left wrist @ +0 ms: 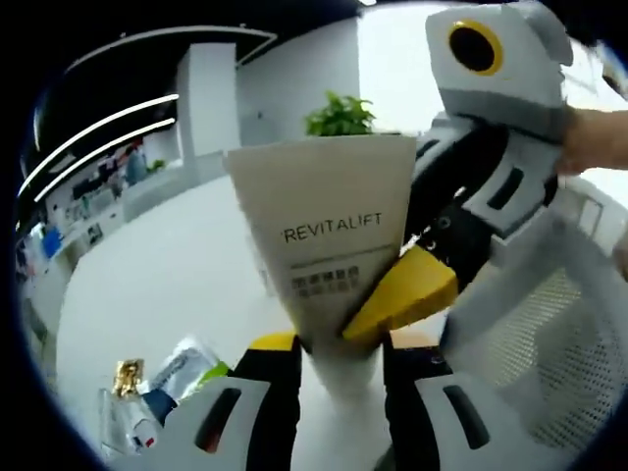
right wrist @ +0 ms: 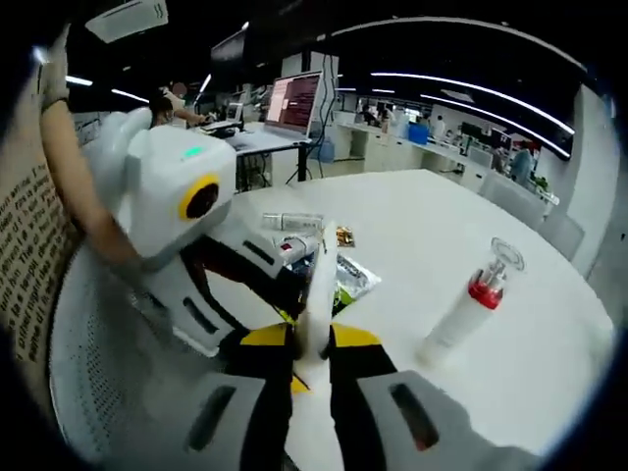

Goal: Arrange the skincare products in the storage area until every visible bottle or jar stands upright without overlapping.

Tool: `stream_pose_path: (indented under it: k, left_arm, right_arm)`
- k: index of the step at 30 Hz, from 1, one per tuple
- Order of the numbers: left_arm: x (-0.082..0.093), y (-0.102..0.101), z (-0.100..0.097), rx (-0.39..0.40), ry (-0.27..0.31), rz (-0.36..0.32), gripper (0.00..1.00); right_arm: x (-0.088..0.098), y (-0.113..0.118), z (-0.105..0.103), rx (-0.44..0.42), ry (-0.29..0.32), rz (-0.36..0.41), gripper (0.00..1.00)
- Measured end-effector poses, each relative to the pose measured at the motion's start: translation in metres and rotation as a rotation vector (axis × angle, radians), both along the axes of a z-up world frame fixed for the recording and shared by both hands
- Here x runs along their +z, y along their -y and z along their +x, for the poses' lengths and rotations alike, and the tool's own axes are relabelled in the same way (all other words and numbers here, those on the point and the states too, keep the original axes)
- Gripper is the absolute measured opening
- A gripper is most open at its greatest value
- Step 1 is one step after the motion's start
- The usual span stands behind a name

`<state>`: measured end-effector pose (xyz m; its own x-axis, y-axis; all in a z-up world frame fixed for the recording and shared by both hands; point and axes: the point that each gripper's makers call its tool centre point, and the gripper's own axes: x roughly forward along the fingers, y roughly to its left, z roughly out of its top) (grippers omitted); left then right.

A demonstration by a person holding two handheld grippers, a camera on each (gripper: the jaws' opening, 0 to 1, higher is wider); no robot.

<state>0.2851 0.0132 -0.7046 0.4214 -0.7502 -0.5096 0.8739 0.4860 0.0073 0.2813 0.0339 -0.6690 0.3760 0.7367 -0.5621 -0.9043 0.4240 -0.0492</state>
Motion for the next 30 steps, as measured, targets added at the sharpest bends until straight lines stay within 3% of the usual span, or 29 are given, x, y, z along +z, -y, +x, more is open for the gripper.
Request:
stream_pose_path:
  k: [3, 7, 11, 23, 30]
  left_arm:
    - [0.000, 0.000, 0.000, -0.074, -0.011, 0.013, 0.28]
    - [0.000, -0.001, -0.004, -0.197, -0.029, 0.035, 0.25]
    - [-0.001, -0.004, -0.006, -0.307, 0.024, 0.099, 0.22]
    - [-0.005, 0.002, -0.013, -0.498, 0.056, 0.168, 0.19]
    - [-0.005, 0.001, -0.014, -0.502, 0.049, 0.157, 0.17]
  right_arm:
    - [0.000, -0.003, -0.001, 0.098, 0.025, -0.047, 0.11]
    - [-0.003, -0.005, -0.001, 0.213, 0.022, -0.055, 0.11]
    - [-0.005, -0.004, -0.001, 0.265, 0.002, -0.053, 0.11]
    - [-0.003, -0.006, -0.013, 0.457, -0.041, -0.033, 0.11]
    - [-0.002, -0.007, -0.016, 0.448, -0.042, -0.041, 0.12]
